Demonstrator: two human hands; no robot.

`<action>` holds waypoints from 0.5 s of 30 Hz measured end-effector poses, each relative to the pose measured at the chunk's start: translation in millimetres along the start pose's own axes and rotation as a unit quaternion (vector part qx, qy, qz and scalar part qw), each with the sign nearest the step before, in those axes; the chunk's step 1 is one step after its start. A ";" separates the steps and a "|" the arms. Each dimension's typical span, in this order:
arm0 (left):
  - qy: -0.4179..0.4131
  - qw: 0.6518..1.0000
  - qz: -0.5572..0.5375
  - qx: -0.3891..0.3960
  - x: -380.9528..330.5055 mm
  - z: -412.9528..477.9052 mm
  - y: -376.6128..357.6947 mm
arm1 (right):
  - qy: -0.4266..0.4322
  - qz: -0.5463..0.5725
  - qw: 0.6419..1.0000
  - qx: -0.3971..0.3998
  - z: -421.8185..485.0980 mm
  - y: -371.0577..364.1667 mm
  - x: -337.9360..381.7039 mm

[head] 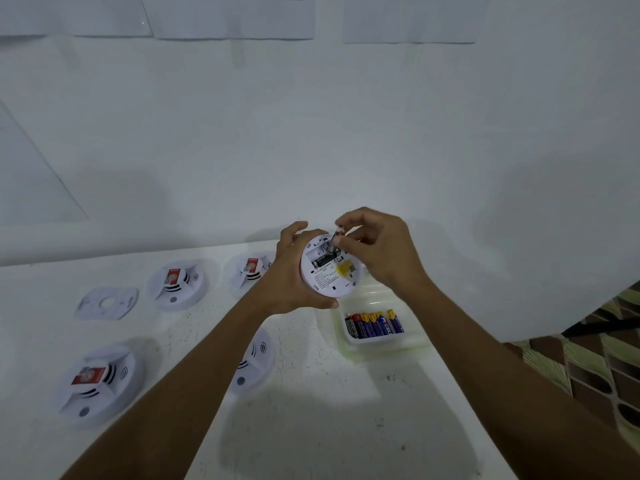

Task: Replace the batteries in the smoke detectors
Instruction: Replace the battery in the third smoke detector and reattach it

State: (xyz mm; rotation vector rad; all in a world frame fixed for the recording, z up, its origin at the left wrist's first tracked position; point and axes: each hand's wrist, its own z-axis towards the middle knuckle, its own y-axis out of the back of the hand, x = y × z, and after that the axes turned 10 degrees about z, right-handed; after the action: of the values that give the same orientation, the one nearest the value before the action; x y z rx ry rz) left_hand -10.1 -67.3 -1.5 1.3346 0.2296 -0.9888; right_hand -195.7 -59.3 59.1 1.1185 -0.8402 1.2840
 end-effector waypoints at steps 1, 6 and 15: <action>-0.001 1.000 0.001 0.000 -2.3 -1.3 -0.7 | 0.003 -0.016 1.000 0.001 -4.6 -4.8 -0.7; 0.015 1.000 0.016 -0.010 -8.7 -9.8 -0.8 | 0.028 -0.040 0.999 0.013 -25.8 -17.8 2.9; 0.003 0.999 0.021 -0.027 -17.3 -26.6 -1.5 | 0.035 -0.091 0.995 0.022 -39.8 -25.0 12.2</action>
State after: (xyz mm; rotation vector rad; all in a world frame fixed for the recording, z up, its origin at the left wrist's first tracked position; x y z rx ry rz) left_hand -11.2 -35.7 1.4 1.2888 0.2297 -0.9373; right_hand -173.7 -16.2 55.4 1.1509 -0.6451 1.1868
